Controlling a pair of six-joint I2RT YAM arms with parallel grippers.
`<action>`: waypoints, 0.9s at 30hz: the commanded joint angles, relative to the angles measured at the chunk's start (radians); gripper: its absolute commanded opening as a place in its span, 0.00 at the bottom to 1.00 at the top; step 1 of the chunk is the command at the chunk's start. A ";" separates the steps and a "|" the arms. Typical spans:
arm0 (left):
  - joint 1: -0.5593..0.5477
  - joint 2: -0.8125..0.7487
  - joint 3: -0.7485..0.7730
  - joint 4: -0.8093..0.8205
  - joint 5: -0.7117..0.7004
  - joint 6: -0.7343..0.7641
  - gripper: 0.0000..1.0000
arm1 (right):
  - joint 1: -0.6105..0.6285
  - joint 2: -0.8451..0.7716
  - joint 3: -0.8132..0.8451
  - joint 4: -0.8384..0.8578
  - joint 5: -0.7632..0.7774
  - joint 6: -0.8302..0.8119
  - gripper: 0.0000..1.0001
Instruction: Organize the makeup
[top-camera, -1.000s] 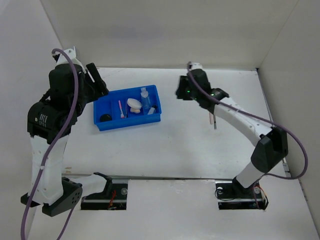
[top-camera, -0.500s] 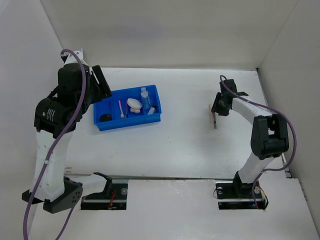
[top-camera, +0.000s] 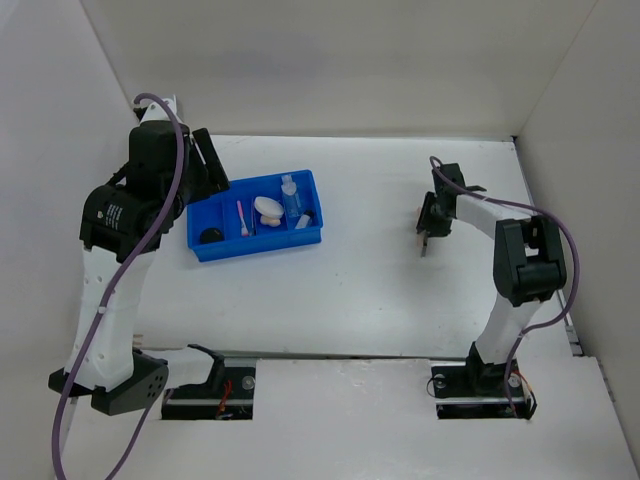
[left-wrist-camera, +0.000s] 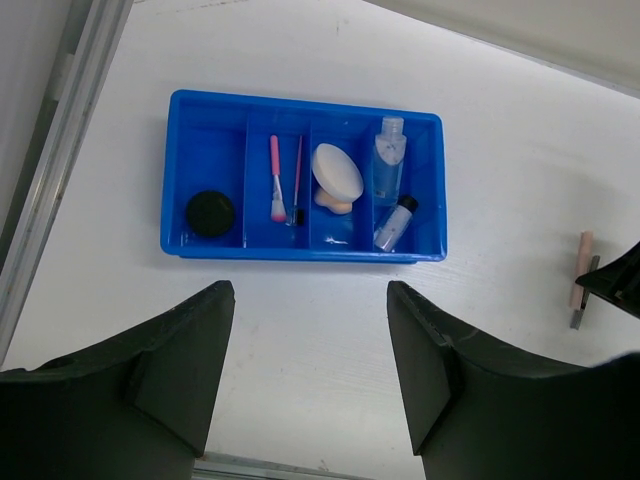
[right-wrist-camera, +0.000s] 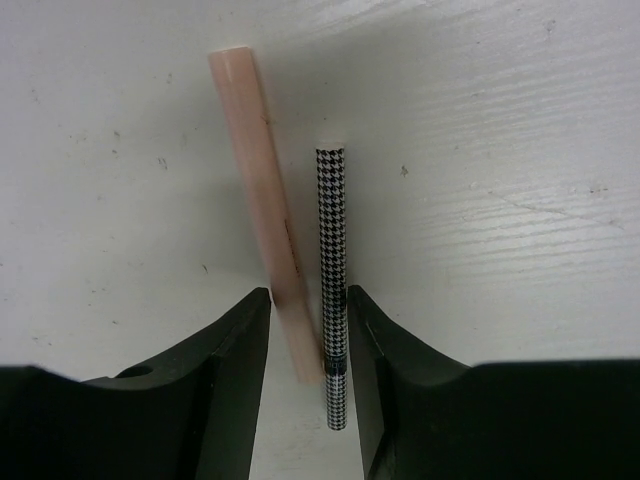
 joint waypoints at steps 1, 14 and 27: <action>0.003 -0.007 -0.002 0.024 0.001 0.007 0.59 | -0.001 0.007 0.042 0.046 -0.002 -0.011 0.43; 0.003 -0.007 -0.002 0.024 0.010 -0.003 0.59 | 0.019 -0.103 0.054 0.008 0.061 -0.011 0.63; 0.003 -0.007 -0.002 0.024 0.019 -0.003 0.59 | 0.059 -0.004 0.109 -0.003 0.084 -0.020 0.43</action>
